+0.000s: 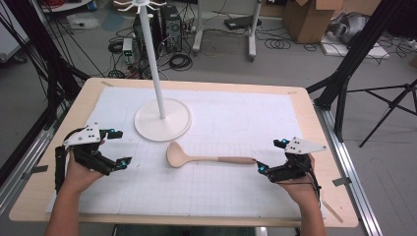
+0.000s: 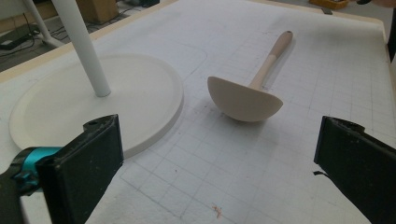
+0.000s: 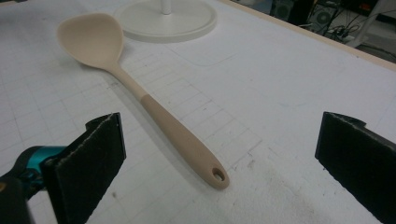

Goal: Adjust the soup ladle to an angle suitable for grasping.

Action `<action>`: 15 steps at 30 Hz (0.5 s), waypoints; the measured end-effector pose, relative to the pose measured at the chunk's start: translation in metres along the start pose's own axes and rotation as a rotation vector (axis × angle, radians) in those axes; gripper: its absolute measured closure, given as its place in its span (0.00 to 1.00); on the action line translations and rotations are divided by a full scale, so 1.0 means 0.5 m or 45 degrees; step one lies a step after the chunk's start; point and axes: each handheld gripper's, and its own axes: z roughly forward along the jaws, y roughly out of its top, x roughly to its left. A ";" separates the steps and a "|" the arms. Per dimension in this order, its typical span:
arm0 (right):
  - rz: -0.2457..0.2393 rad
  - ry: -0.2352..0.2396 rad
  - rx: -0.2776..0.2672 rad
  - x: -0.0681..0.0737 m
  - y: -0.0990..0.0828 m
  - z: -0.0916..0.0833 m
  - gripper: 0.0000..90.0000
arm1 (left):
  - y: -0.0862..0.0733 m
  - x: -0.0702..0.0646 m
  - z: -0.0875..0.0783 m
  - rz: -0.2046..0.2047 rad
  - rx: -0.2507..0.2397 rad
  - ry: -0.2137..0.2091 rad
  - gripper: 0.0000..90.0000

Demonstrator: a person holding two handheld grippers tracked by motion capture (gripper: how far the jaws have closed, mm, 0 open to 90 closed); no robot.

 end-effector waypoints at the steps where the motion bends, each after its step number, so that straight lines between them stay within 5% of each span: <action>1: -0.002 0.001 0.008 0.000 -0.001 0.002 0.00 | -0.002 0.001 0.002 -0.010 0.002 -0.003 0.02; 15: -0.016 0.000 0.010 0.005 -0.001 0.001 0.01 | -0.001 -0.002 0.008 0.000 0.016 -0.006 0.02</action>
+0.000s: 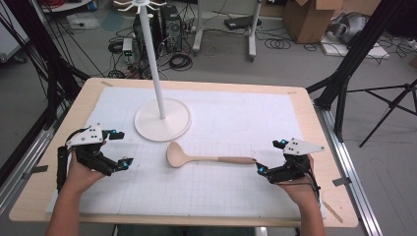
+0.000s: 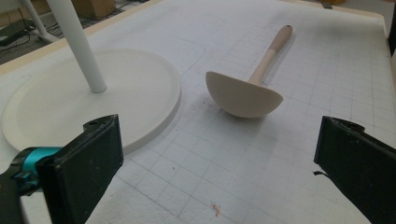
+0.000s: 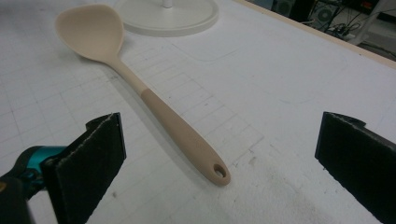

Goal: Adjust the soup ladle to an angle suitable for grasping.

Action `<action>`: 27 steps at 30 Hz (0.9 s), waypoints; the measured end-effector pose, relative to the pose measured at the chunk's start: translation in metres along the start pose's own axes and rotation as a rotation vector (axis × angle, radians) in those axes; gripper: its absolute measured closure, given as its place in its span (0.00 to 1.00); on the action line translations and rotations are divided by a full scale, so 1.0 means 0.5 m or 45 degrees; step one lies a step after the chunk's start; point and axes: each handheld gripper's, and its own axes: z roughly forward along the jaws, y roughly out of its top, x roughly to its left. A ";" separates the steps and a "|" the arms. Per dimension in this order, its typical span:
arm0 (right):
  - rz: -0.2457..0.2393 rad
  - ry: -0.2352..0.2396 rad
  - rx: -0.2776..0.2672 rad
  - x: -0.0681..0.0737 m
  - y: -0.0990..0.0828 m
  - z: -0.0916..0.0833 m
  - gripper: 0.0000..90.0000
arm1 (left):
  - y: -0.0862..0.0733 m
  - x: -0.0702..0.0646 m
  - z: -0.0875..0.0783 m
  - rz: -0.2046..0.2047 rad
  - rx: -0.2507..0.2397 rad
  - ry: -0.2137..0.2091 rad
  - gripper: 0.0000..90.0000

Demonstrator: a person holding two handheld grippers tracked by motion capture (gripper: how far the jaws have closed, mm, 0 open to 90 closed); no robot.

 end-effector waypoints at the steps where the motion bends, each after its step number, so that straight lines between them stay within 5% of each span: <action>1: -0.002 -0.001 0.002 0.000 0.000 0.000 0.01 | 0.000 0.000 0.000 -0.001 0.000 0.000 0.02; 13: -0.041 0.025 0.045 0.013 0.013 0.019 0.01 | -0.004 0.005 -0.005 -0.006 0.009 0.007 0.02; 27: -0.108 0.111 0.115 0.017 0.068 0.068 0.03 | 0.000 0.001 -0.008 0.004 0.010 0.011 0.02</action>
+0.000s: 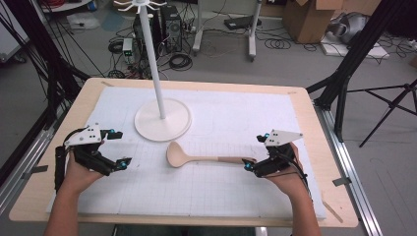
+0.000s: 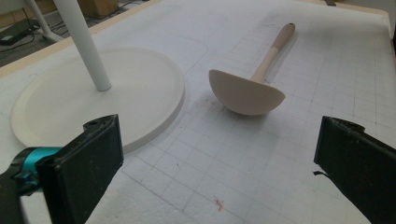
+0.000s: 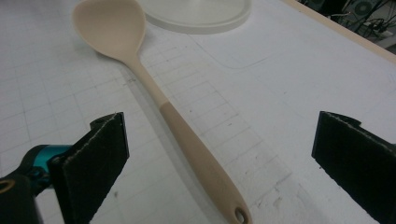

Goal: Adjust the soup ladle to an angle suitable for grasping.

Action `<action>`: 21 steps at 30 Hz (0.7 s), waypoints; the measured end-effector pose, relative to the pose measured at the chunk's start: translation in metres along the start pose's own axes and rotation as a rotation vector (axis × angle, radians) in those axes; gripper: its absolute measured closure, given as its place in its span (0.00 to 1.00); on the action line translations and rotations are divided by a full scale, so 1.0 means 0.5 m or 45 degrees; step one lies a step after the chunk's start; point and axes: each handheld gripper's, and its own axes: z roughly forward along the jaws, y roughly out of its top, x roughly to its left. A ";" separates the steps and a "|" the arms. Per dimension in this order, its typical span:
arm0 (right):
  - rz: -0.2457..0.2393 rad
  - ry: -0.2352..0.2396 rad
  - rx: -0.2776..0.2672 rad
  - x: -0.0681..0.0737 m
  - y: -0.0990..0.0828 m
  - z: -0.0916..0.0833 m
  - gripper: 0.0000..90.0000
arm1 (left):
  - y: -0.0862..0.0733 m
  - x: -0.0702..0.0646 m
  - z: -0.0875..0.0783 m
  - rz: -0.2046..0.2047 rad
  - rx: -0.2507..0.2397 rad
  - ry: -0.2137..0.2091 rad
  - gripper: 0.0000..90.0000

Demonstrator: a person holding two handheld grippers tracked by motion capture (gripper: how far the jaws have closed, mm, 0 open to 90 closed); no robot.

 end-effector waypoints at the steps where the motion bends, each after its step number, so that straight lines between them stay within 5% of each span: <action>1: 0.000 0.025 -0.002 -0.002 0.008 0.007 0.03 | -0.001 0.000 -0.001 -0.003 0.003 0.005 0.02; 21: -0.092 0.189 0.291 0.007 0.063 0.155 0.08 | 0.003 0.001 -0.004 0.009 0.003 0.018 0.02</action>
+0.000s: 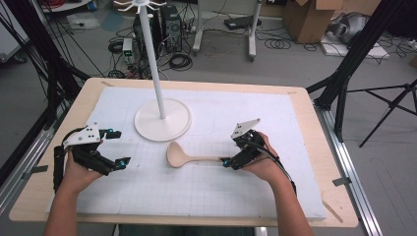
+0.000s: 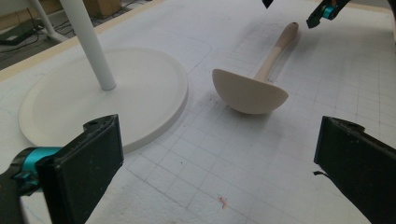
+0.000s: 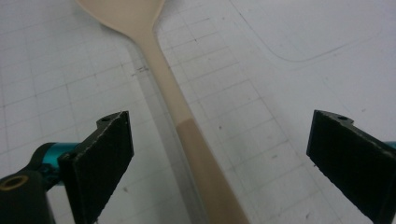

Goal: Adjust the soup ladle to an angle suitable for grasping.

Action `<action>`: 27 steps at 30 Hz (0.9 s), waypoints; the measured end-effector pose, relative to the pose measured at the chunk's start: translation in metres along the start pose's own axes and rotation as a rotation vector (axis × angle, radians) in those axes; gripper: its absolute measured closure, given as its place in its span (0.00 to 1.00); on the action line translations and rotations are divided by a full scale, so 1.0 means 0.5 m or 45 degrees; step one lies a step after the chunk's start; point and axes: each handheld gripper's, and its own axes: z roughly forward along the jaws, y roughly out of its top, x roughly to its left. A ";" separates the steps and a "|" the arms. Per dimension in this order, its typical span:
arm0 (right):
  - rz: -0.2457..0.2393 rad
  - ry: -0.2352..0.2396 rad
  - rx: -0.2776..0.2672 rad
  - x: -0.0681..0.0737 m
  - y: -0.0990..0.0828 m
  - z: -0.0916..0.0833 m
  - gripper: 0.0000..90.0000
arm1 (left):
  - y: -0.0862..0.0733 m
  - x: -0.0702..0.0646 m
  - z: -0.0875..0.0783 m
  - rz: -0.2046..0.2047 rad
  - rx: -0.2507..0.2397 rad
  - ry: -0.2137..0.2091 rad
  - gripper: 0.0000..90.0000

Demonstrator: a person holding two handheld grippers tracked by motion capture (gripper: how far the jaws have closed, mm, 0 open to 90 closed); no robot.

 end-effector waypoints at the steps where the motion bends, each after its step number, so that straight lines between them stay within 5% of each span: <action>1: 0.005 0.014 -0.002 0.000 0.002 0.004 0.09 | 0.000 0.000 0.000 0.002 -0.001 -0.002 0.02; 4: -0.001 0.052 0.034 -0.002 0.002 0.018 0.17 | -0.001 0.001 0.001 0.003 0.006 -0.006 0.02; 12: -0.023 0.061 0.114 0.006 0.003 0.052 0.19 | -0.001 0.001 0.001 0.000 0.008 -0.004 0.02; 27: -0.054 0.102 0.188 0.009 0.003 0.071 0.38 | 0.000 0.002 -0.002 -0.001 0.002 0.016 0.02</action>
